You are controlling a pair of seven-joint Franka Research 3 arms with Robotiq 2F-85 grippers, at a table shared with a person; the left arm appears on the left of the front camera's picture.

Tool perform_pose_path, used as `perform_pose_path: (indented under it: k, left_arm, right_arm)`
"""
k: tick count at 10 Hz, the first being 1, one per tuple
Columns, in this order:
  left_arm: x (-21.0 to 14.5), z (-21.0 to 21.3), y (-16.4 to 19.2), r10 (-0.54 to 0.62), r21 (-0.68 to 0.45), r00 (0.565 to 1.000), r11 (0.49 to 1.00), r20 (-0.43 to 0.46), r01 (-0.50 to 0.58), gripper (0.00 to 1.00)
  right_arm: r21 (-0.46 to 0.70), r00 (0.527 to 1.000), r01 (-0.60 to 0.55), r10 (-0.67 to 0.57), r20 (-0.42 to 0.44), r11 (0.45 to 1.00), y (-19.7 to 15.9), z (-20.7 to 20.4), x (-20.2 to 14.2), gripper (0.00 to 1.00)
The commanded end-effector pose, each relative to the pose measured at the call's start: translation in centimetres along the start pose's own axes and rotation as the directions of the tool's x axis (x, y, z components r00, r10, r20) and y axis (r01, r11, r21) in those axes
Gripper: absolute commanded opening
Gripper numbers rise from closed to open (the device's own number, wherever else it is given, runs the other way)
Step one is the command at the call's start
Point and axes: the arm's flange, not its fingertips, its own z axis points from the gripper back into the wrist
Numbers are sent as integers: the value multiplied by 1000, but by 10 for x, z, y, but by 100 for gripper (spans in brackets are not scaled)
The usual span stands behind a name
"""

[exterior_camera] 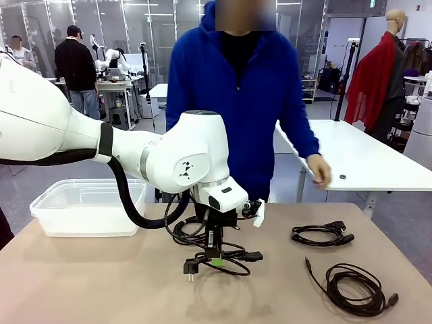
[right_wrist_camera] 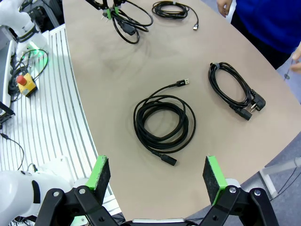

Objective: Organize and store the cables.
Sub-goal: Place the Power Cable into the Organizing box.

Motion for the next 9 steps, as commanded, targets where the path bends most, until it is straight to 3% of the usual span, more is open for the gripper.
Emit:
perform_pose_path:
  k: [1, 2, 9]
  left_arm:
    - [0, 3, 1, 1, 5, 1000, 1000, 4, -1, 0]
    - [0, 0, 0, 0, 0, 1000, 1000, 0, 0, 18]
    - [-85, 47, -10, -177, 86, 982, 980, -60, 182, 18]
  right_arm:
    - [-6, 1000, -16, 16, 21, 1000, 2, -2, -1, 100]
    - [-6, 1000, -16, 16, 21, 1000, 2, -2, -1, 100]
    - [-6, 1000, -16, 16, 21, 1000, 2, -2, -1, 100]
